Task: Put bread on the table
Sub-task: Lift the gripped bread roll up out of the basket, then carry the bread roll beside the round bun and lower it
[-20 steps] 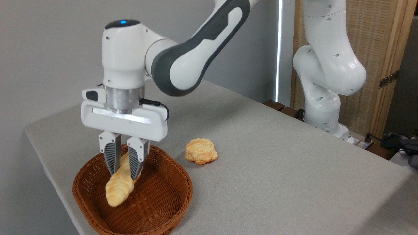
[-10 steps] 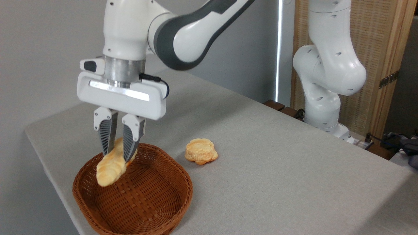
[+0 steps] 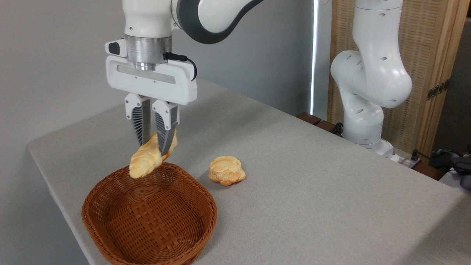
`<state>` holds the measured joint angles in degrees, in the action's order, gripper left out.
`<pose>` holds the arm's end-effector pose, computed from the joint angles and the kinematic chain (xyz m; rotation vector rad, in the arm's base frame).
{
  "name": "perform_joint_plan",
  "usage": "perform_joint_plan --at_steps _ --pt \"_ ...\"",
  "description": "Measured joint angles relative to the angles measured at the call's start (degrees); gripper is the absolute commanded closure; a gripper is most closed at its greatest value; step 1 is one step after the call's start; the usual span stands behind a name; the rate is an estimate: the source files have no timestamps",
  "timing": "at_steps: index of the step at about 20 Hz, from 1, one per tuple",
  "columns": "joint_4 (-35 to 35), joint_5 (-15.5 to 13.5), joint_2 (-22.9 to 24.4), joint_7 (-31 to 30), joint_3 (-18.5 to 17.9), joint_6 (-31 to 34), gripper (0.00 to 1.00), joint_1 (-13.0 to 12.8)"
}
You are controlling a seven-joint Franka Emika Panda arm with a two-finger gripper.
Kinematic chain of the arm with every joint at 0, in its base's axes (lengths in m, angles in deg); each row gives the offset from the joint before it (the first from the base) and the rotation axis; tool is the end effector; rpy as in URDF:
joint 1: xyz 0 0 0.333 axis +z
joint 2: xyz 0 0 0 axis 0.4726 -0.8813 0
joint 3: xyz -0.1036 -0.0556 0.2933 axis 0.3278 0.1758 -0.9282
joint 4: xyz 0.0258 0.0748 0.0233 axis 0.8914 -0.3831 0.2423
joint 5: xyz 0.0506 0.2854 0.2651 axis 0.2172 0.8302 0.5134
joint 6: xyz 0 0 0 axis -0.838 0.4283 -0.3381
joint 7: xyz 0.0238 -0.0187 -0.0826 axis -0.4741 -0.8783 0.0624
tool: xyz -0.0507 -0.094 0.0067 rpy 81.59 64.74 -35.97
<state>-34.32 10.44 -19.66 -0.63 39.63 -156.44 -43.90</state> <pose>0.5529 -0.1417 0.5324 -3.0340 0.5548 -0.3435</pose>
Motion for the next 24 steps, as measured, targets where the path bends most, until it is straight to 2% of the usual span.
perform_joint_plan --at_steps 10,12,14,15,18,24 --pt "-4.4 0.0 4.3 14.0 0.1 16.4 0.59 -6.5" --pt "-5.5 0.0 4.3 15.7 0.1 17.1 0.49 -7.8" --pt "-6.3 0.0 4.2 16.4 0.1 17.1 0.28 -8.7" --pt "-6.5 0.0 4.1 16.7 0.1 17.1 0.24 -8.9" --pt "-6.8 0.0 3.1 17.3 0.1 17.0 0.03 -9.0" --pt "-6.9 0.0 -1.3 17.7 0.0 12.6 0.0 -9.0"
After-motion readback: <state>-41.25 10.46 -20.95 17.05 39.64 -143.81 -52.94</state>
